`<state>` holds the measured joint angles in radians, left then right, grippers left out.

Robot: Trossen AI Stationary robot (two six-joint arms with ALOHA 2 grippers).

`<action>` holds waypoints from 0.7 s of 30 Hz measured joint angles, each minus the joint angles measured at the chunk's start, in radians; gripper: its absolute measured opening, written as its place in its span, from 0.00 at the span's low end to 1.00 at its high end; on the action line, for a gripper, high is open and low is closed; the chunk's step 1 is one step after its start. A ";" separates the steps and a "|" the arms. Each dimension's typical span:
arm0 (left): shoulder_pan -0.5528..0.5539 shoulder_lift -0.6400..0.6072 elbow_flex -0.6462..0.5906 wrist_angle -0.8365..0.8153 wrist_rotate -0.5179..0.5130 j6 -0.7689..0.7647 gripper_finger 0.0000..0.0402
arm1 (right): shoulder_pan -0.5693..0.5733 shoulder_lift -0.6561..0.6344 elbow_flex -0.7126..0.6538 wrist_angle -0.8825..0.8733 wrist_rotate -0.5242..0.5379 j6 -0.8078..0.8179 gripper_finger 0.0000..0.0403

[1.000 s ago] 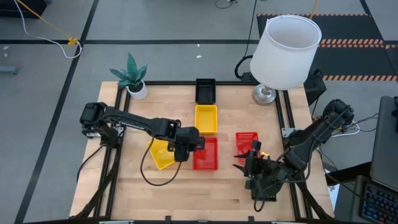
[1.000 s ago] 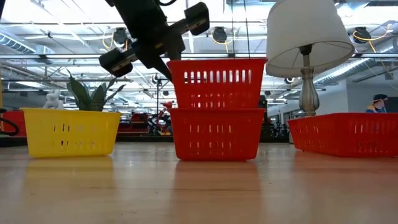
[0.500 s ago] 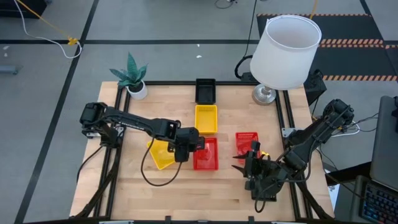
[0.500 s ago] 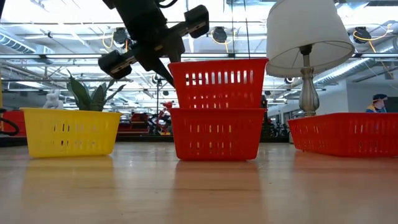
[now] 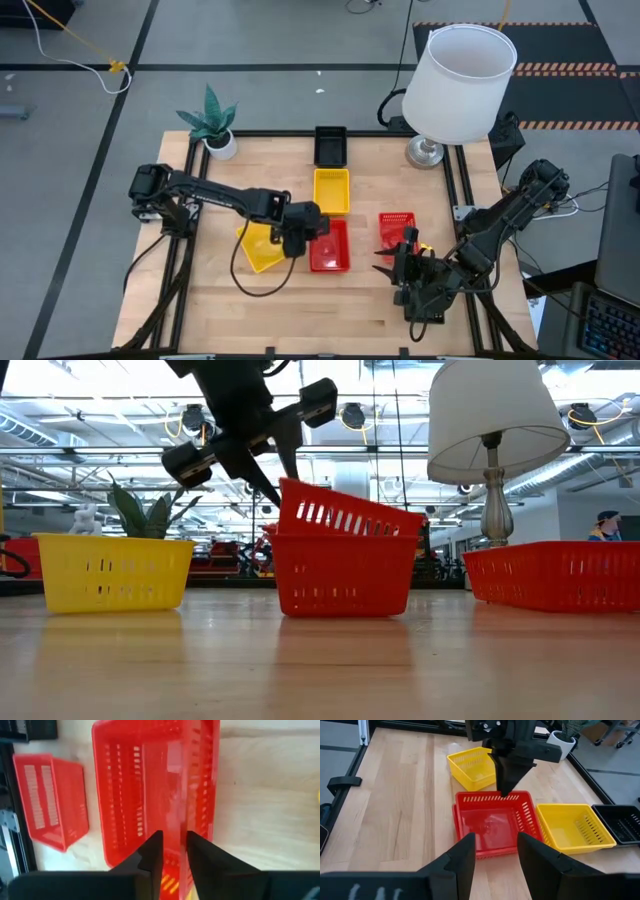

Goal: Stack baskets by color
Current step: Stack the top red bin on top of the bottom left red bin, then stack the bottom black bin on top of the top black bin

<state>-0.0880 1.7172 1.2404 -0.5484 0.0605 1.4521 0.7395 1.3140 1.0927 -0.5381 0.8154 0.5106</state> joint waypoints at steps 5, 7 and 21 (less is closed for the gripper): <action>0.009 0.000 0.000 0.000 -0.027 -0.022 0.32 | 0.000 0.000 0.000 0.000 0.000 0.000 0.35; 0.009 0.000 0.000 0.001 -0.028 -0.028 0.35 | 0.000 0.000 0.000 0.000 0.000 0.000 0.35; -0.012 -0.004 0.000 0.040 -0.132 -0.362 0.40 | 0.000 0.000 0.000 0.000 -0.001 0.004 0.35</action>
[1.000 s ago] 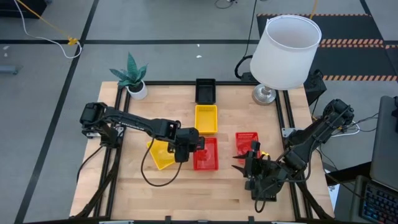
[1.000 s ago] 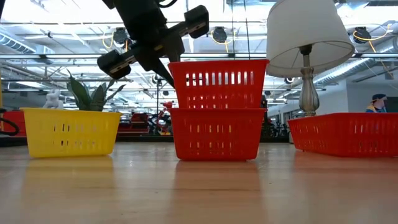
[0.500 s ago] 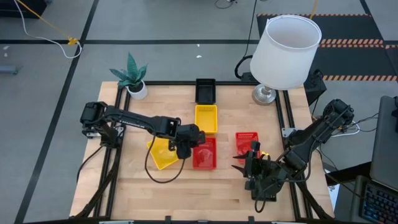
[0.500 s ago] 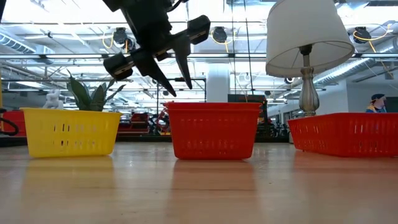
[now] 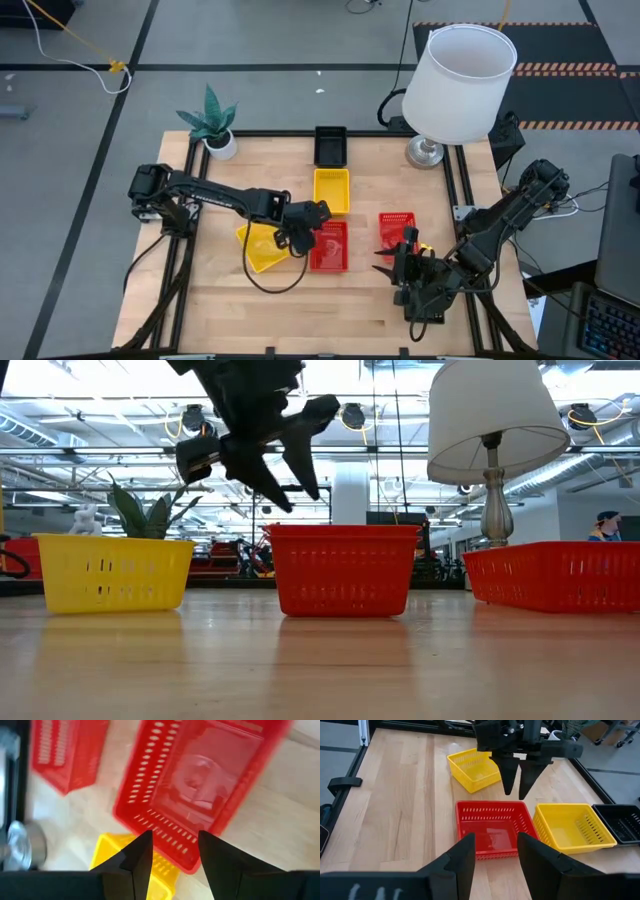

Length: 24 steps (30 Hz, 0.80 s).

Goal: Stack baskets by color
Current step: Stack the bottom black bin on top of the top black bin

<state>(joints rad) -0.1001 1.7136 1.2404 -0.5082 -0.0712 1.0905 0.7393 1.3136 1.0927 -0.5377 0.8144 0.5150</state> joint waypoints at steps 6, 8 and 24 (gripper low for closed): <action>-0.040 -0.029 -0.002 0.001 -0.078 -0.201 0.33 | 0.000 0.000 0.000 0.000 0.000 -0.001 0.35; -0.048 -0.056 -0.001 0.006 -0.081 -0.288 0.29 | 0.000 0.000 0.000 0.000 0.000 -0.002 0.35; -0.093 -0.265 -0.204 0.140 -0.055 -0.846 0.05 | -0.035 0.000 0.012 0.168 -0.110 0.057 0.35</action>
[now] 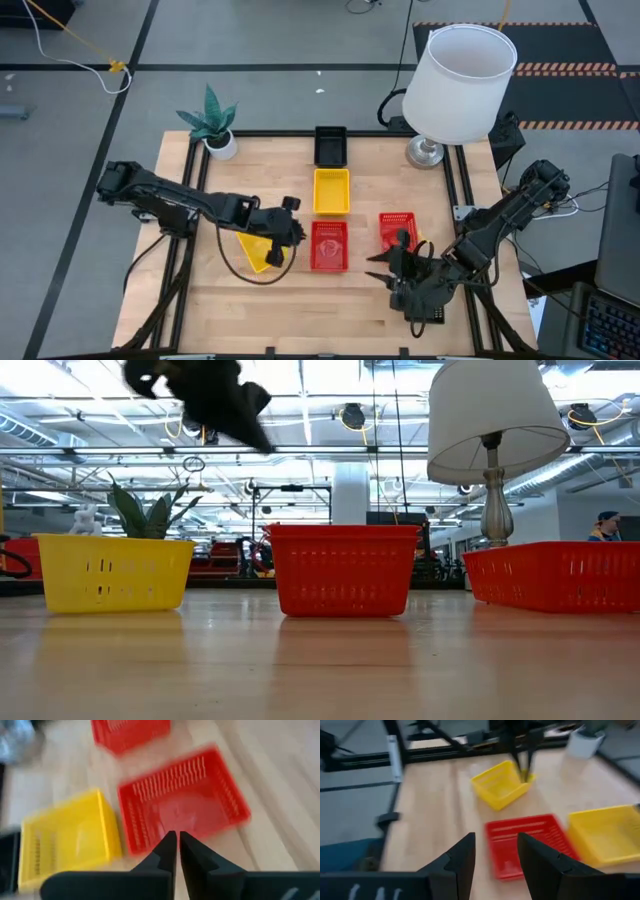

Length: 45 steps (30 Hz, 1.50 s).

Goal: Stack baskets by color
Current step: Stack the bottom black bin on top of the top black bin

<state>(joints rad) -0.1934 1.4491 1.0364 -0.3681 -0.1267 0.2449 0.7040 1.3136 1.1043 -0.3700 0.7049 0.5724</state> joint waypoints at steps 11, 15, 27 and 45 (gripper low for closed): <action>-0.059 -0.143 -0.127 0.097 -0.004 -0.150 0.02 | 0.018 0.000 0.077 -0.150 -0.198 0.244 0.35; -0.098 -0.146 -0.142 0.114 -0.006 -0.187 0.04 | 0.005 0.000 0.108 -0.264 -0.308 0.256 0.35; -0.127 -0.145 -0.136 0.133 -0.010 -0.162 0.03 | 0.014 0.000 0.166 -0.572 -0.679 0.174 0.35; -0.121 -0.144 -0.136 0.134 -0.014 -0.195 0.06 | 0.131 0.000 0.036 -0.594 -0.866 0.010 0.35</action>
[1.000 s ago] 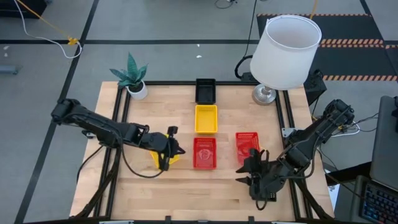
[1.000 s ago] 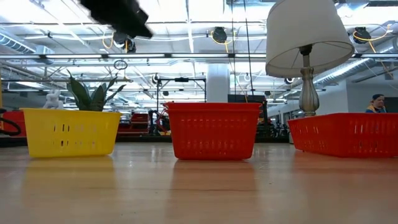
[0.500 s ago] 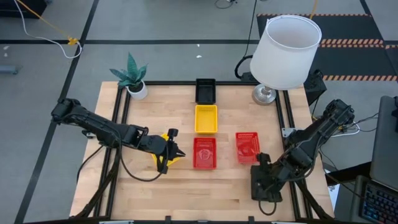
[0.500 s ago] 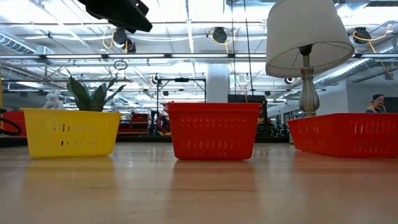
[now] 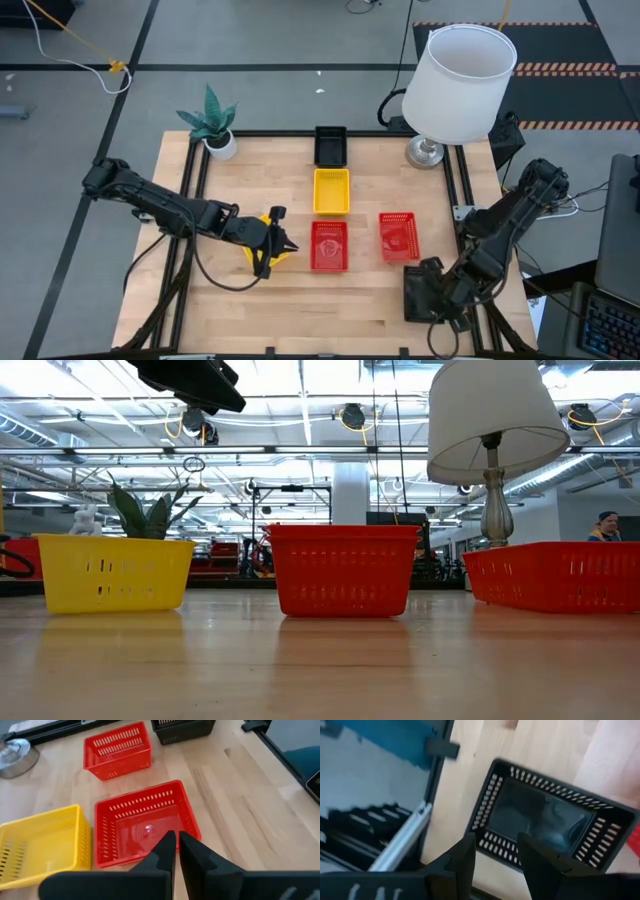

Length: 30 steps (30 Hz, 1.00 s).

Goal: Stack baskets by color
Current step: Stack the bottom black bin on top of the top black bin

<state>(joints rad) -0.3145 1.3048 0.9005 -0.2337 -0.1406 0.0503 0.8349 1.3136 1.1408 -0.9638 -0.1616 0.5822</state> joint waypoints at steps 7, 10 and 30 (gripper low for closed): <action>0.000 0.000 0.000 0.035 -0.010 -0.091 0.06 | 0.039 0.000 -0.046 0.000 0.001 -0.177 0.35; -0.003 0.000 0.000 0.064 -0.031 -0.124 0.06 | 0.051 0.000 -0.056 0.001 0.003 -0.265 0.35; -0.023 0.005 0.000 0.082 -0.097 -0.219 0.06 | 0.060 0.000 -0.067 -0.134 0.034 -0.594 0.35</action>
<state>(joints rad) -0.3370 1.3097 0.9005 -0.1516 -0.2379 -0.1688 0.8948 1.3136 1.0736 -1.0974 -0.1279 -0.0114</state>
